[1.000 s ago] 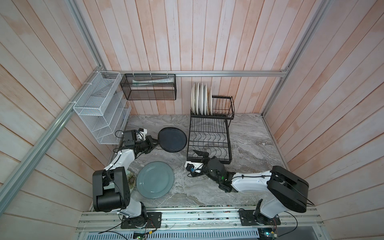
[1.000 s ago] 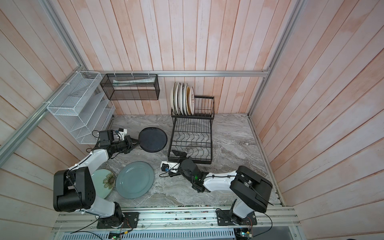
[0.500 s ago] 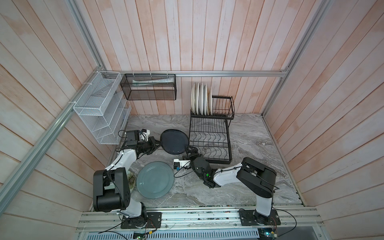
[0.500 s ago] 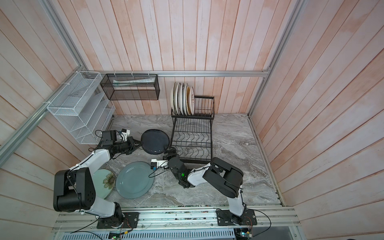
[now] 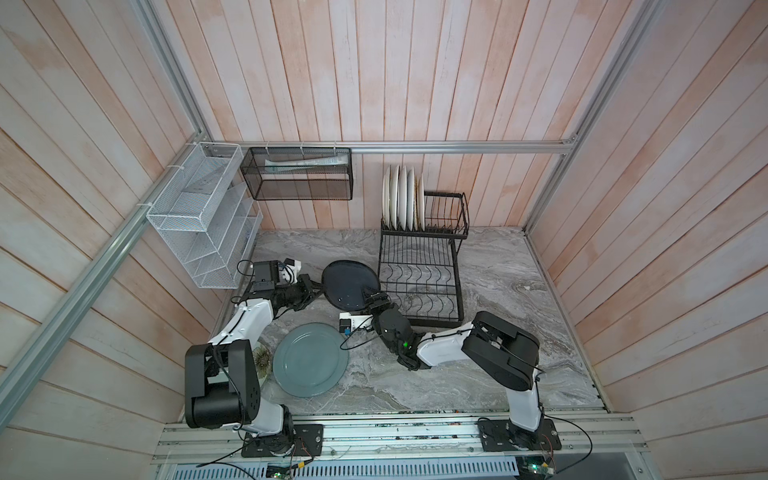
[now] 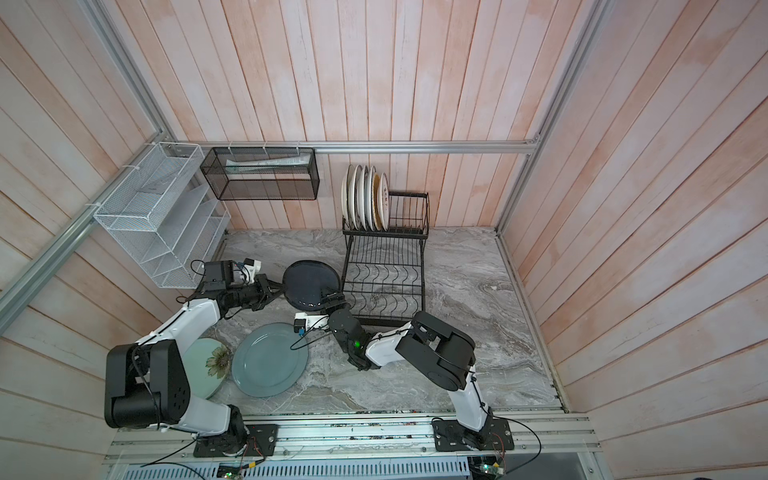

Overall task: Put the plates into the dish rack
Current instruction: 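Grasp the dark blue plate rim with the right gripper while the left gripper holds, then lift the dark blue plate toward the rack with the right gripper while the left releases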

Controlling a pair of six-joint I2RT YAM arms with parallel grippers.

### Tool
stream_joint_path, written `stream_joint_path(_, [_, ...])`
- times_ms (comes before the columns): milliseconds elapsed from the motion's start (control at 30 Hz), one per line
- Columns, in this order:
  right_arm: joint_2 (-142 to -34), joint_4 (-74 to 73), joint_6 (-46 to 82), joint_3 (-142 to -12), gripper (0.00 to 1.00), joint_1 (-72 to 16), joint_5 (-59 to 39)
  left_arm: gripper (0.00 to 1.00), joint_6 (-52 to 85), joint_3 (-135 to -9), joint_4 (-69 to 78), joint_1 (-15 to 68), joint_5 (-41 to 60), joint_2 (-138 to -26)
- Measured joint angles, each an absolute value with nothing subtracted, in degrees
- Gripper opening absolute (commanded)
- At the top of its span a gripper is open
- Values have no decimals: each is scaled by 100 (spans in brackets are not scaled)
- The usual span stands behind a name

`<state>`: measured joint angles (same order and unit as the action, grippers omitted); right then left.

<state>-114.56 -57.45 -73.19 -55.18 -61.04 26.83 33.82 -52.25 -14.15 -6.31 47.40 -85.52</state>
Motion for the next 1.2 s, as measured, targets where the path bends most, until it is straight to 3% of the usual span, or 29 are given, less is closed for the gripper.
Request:
stream_joint_path(200, [-11507, -5763, -7406, -5629, 65, -6104, 2694, 0, 3361, -5225, -1435, -622, 4713, -8538])
stream_joint_path(333, [-11581, -5719, -7437, -5671, 53, -6104, 2687, 0, 3356, -5227, -1500, -609, 4698, -8538])
stream_joint_path(600, [-11662, -5511, -7607, -5760, 9, -6106, 2604, 0, 3404, -5260, -1575, -596, 4668, -8534])
stream_joint_path(667, [-11727, -5489, -7684, -5774, 2, -6136, 2600, 0, 3468, -5304, -1649, -585, 4563, -8534])
stream_joint_path(967, [-11734, -5369, -7767, -5881, 0, -6136, 2587, 0, 3518, -5304, -1712, -596, 4460, -8532])
stream_joint_path(1133, [-11734, -5234, -7614, -6014, 0, -6134, 2694, 41, 3588, -5306, -1577, -602, 4639, -8418])
stream_joint_path(1167, [-11734, -5170, -7520, -6058, 0, -6130, 2744, 55, 3632, -5315, -1538, -593, 4707, -8313])
stream_joint_path(1200, [-11732, -5107, -7426, -6110, 0, -6121, 2799, 57, 3651, -5347, -1511, -591, 4777, -8171])
